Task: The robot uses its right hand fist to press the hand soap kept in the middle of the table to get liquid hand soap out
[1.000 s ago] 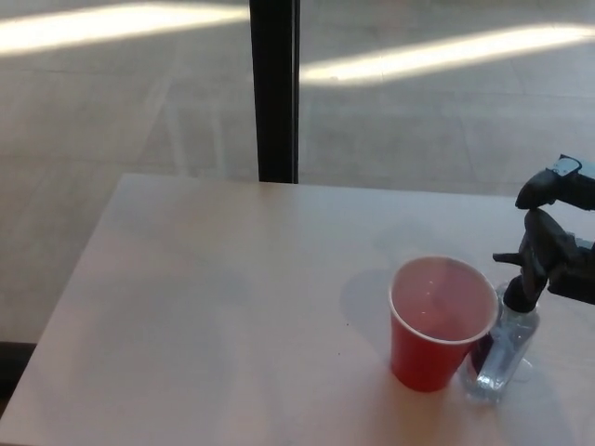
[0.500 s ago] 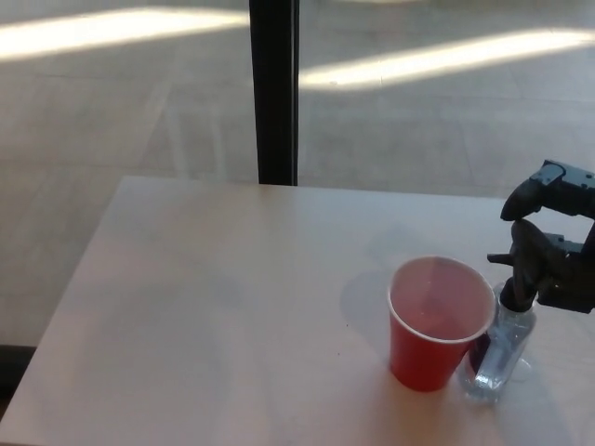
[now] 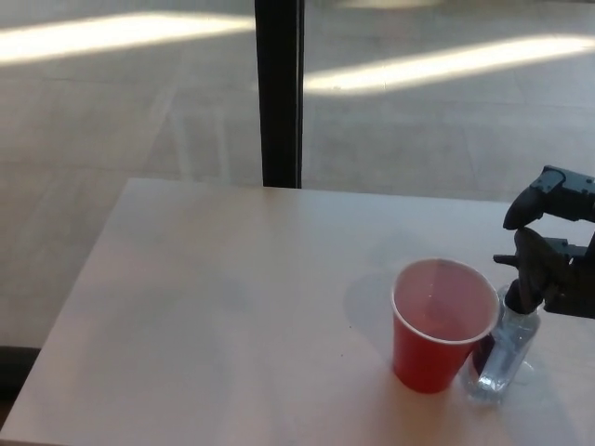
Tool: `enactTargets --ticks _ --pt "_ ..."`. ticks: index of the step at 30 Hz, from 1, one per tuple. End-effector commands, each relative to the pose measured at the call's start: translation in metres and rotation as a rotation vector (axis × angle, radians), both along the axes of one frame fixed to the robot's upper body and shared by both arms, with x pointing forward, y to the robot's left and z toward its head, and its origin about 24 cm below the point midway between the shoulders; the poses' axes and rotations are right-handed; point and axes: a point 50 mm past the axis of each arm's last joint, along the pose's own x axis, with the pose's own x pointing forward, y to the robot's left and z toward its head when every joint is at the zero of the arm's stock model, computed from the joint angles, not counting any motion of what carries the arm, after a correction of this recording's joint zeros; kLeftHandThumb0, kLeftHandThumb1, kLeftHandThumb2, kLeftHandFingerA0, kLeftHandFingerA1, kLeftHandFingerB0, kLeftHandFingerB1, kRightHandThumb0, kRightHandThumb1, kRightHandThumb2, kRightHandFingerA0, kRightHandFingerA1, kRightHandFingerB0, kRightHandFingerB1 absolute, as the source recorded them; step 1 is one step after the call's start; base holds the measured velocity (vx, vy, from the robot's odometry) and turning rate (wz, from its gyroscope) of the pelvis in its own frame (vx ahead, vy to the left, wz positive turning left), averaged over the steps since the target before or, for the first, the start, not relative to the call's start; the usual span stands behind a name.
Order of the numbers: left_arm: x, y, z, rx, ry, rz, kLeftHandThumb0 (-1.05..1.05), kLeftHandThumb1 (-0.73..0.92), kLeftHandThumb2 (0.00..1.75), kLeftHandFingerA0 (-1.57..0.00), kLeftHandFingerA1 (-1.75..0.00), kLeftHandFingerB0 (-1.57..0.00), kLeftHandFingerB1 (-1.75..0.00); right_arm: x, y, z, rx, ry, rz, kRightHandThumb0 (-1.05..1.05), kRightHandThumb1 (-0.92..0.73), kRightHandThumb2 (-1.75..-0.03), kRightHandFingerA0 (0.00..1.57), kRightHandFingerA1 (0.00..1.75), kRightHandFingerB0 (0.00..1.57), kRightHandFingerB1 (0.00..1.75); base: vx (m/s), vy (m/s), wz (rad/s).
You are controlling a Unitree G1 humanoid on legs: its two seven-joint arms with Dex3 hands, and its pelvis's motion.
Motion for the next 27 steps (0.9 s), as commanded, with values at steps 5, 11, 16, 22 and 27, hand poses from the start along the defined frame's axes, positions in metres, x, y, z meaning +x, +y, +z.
enactTargets --ticks 5,11,16,22,27 --pt "0.001 0.006 0.005 0.028 0.007 -0.008 -0.51 0.77 0.63 -0.76 -0.6 -0.59 -0.51 -0.016 -0.006 -0.069 0.024 0.342 -0.053 -0.26 -0.66 -1.08 0.96 1.75 0.59 1.68 0.0 0.0 0.0" --pt "0.002 0.005 0.005 0.026 0.015 -0.005 -0.51 0.78 0.63 -0.73 -0.58 -0.59 -0.51 -0.024 -0.004 -0.081 0.001 0.372 -0.027 -0.28 -0.61 -1.13 0.96 1.75 0.61 1.69 0.0 0.0 0.0" --pt "0.002 0.005 0.005 0.022 0.008 -0.007 -0.52 0.78 0.63 -0.72 -0.59 -0.59 -0.52 -0.027 -0.008 -0.085 -0.016 0.389 -0.03 -0.27 -0.58 -1.18 0.98 1.75 0.67 1.61 0.0 0.0 0.0" --pt "0.002 0.005 0.005 0.026 0.008 -0.008 -0.51 0.79 0.63 -0.75 -0.61 -0.58 -0.51 -0.03 -0.017 -0.089 -0.049 0.427 -0.032 -0.28 -0.65 -1.09 1.0 1.75 0.72 1.51 0.0 0.0 0.0" --pt "0.004 0.006 0.006 0.015 -0.017 0.01 -0.5 0.79 0.63 -0.69 -0.6 -0.54 -0.51 -0.032 -0.018 -0.093 -0.114 0.46 0.0 -0.28 -0.6 -1.14 0.99 1.75 0.72 1.56 0.0 0.0 0.0"
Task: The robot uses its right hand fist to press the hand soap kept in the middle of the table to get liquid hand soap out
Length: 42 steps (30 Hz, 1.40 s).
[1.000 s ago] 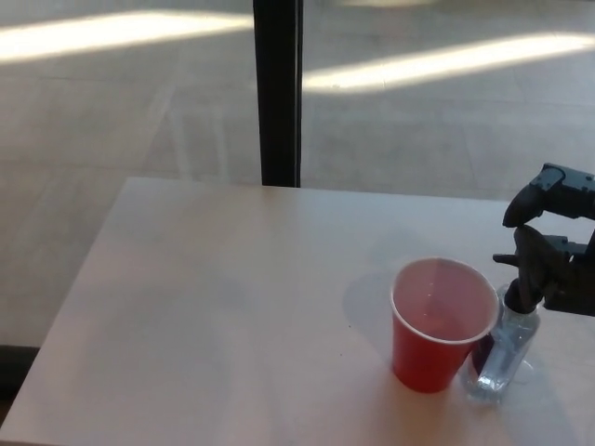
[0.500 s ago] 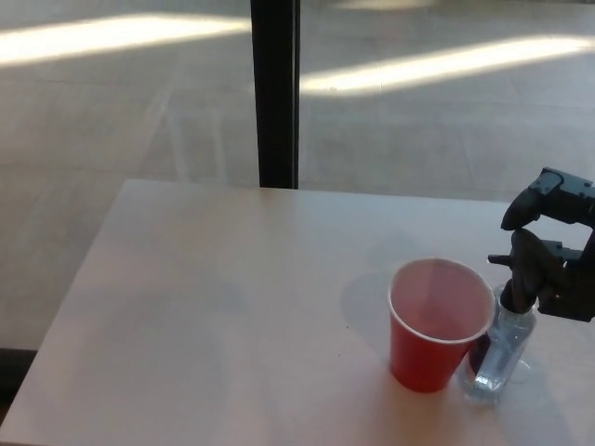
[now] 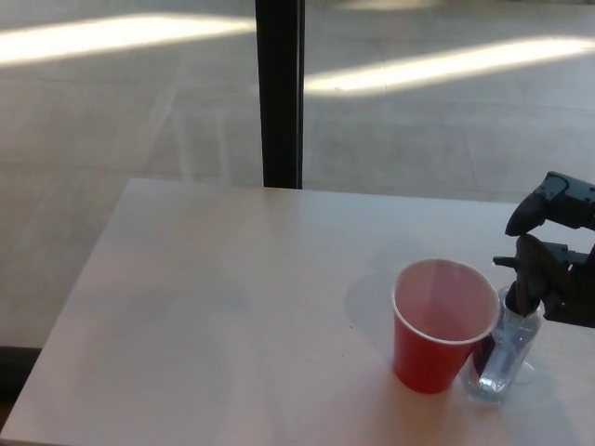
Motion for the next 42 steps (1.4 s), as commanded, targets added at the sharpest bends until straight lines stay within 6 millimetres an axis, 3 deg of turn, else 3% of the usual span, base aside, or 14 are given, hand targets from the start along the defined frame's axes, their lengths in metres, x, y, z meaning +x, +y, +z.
enactTargets --ticks 1,8,14,16,21,27,29,42 --pt "0.002 0.008 0.007 0.021 -0.008 0.022 -0.51 0.79 0.63 -0.71 -0.59 -0.56 -0.51 -0.029 -0.018 -0.091 -0.134 0.5 -0.01 -0.29 -0.58 -1.17 0.99 1.75 0.71 1.58 0.0 0.0 0.0" --pt "0.002 0.008 0.008 0.031 -0.001 0.012 -0.52 0.8 0.64 -0.74 -0.6 -0.6 -0.52 -0.033 -0.013 -0.1 -0.145 0.56 0.018 -0.27 -0.61 -1.08 1.0 1.75 0.62 1.63 0.0 0.0 0.0" --pt "0.005 0.008 0.009 0.037 -0.013 0.028 -0.51 0.78 0.63 -0.74 -0.59 -0.65 -0.57 -0.037 -0.01 -0.11 -0.142 0.587 0.026 -0.29 -0.52 -1.25 1.04 1.75 0.66 1.69 0.0 0.0 0.0" --pt "0.006 0.008 0.009 0.037 -0.017 0.025 -0.51 0.79 0.63 -0.74 -0.6 -0.63 -0.57 -0.037 -0.01 -0.111 -0.137 0.593 0.019 -0.3 -0.59 -1.18 1.04 1.75 0.66 1.66 0.0 0.0 0.0" --pt "0.008 0.008 0.009 0.045 -0.006 -0.001 -0.52 0.79 0.64 -0.78 -0.62 -0.65 -0.57 -0.038 -0.011 -0.116 -0.097 0.614 -0.01 -0.3 -0.57 -1.22 1.03 1.75 0.68 1.65 0.0 0.0 0.0" --pt "0.008 0.008 0.009 0.028 -0.03 0.026 -0.51 0.79 0.63 -0.69 -0.58 -0.59 -0.53 -0.039 -0.014 -0.118 -0.082 0.635 -0.044 -0.28 -0.6 -1.18 1.03 1.75 0.65 1.66 0.0 0.0 0.0" --pt "0.009 0.008 0.01 0.028 -0.032 0.028 -0.51 0.79 0.63 -0.69 -0.57 -0.58 -0.51 -0.039 -0.015 -0.119 -0.088 0.63 -0.035 -0.29 -0.53 -1.25 1.04 1.75 0.68 1.64 0.0 0.0 0.0" --pt "0.02 0.01 0.015 0.052 -0.026 0.0 -0.53 0.8 0.64 -0.74 -0.58 -0.61 -0.53 -0.047 -0.016 -0.129 -0.126 0.695 -0.007 -0.31 -0.54 -1.24 1.06 1.75 0.69 1.7 0.0 0.0 0.0"
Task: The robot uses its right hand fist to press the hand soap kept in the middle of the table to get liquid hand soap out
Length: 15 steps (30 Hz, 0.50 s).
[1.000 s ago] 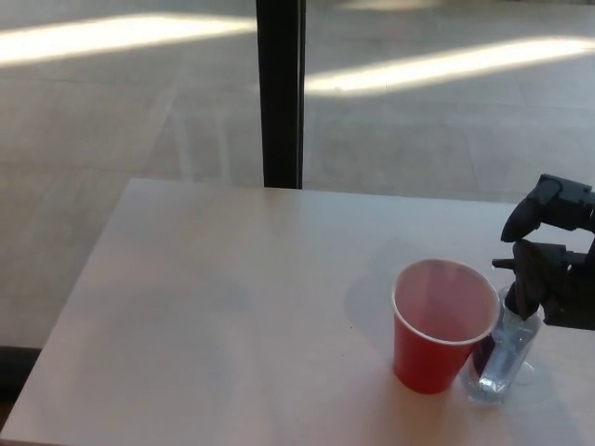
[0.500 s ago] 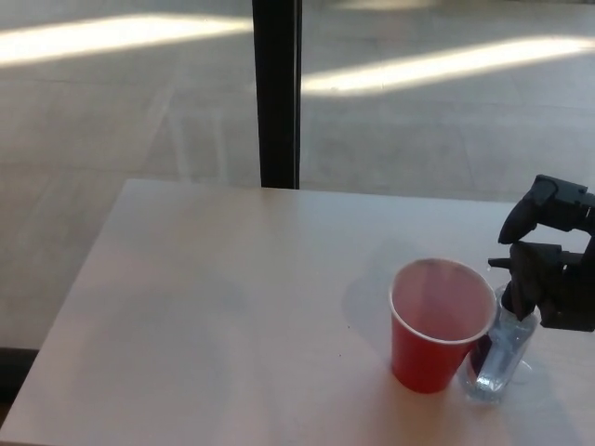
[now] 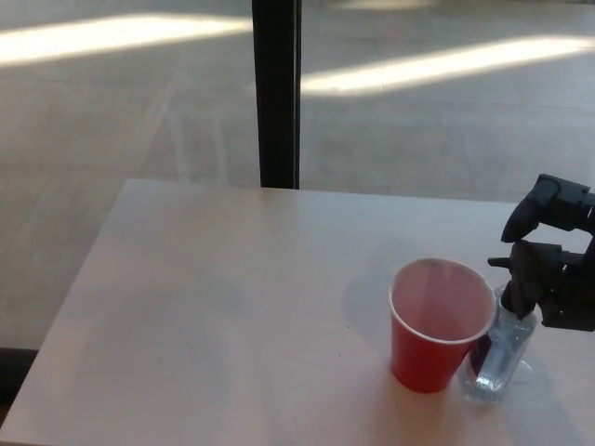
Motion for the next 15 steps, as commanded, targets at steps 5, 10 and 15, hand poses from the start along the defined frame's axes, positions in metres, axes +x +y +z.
enactTargets --ticks 5,10,15 --pt "0.006 0.011 0.012 0.041 -0.003 0.029 -0.52 0.8 0.63 -0.74 -0.59 -0.57 -0.52 -0.054 -0.017 -0.134 -0.151 0.731 -0.046 -0.31 -0.52 -1.26 1.07 1.75 0.73 1.65 0.0 0.0 0.0" --pt "0.01 0.011 0.013 0.037 -0.022 0.024 -0.53 0.8 0.63 -0.7 -0.58 -0.55 -0.5 -0.055 -0.017 -0.138 -0.146 0.756 -0.063 -0.32 -0.5 -1.28 1.07 1.75 0.74 1.62 0.0 0.0 0.0" --pt "0.01 0.011 0.014 0.051 -0.007 0.0 -0.53 0.8 0.64 -0.73 -0.58 -0.56 -0.51 -0.062 -0.015 -0.145 -0.166 0.779 -0.061 -0.31 -0.56 -1.21 1.06 1.75 0.72 1.65 0.0 0.0 0.0"
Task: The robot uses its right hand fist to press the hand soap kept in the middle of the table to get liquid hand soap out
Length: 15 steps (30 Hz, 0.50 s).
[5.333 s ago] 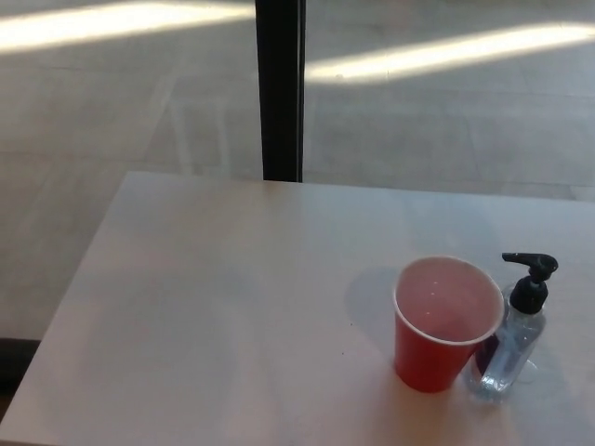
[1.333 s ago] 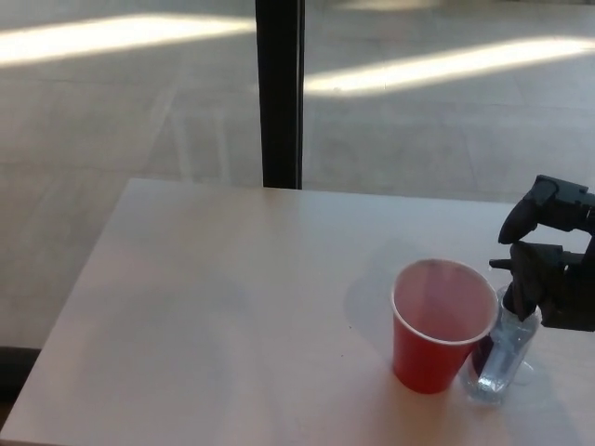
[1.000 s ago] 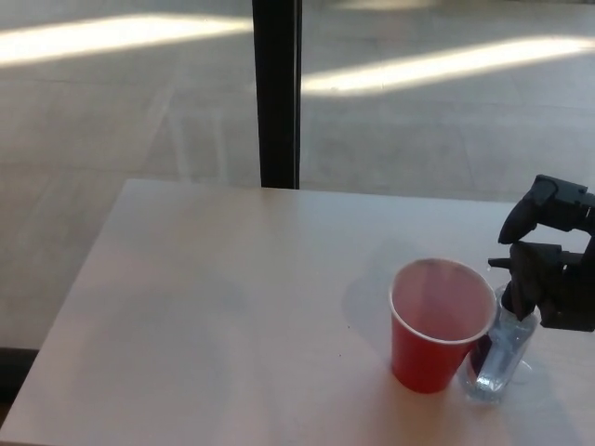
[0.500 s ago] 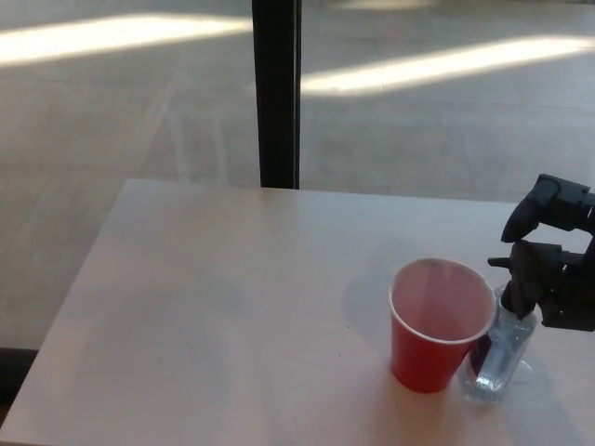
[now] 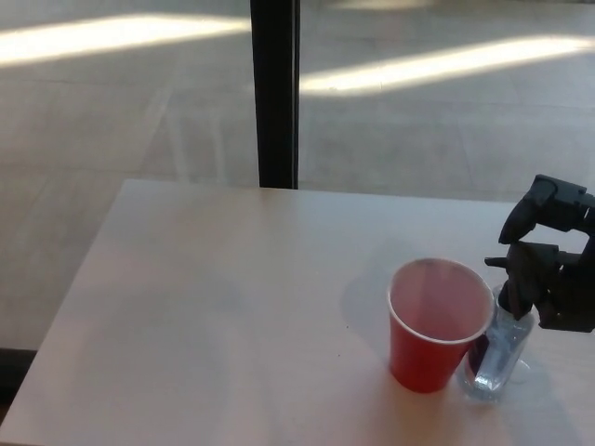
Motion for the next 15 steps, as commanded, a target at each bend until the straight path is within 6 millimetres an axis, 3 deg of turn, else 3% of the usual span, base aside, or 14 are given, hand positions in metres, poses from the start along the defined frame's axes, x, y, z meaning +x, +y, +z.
enactTargets --ticks 1,15 --pt "0.001 0.012 0.012 0.051 0.014 0.01 -0.53 0.8 0.64 -0.73 -0.58 -0.56 -0.51 -0.063 -0.018 -0.145 -0.166 0.789 -0.068 -0.31 -0.56 -1.21 1.06 1.75 0.72 1.65 0.0 0.0 0.0" --pt "0.001 0.012 0.011 0.042 0.004 0.029 -0.53 0.81 0.64 -0.72 -0.6 -0.58 -0.54 -0.072 -0.023 -0.157 -0.153 0.842 -0.1 -0.31 -0.48 -1.32 1.08 1.75 0.74 1.64 0.0 0.0 0.0"
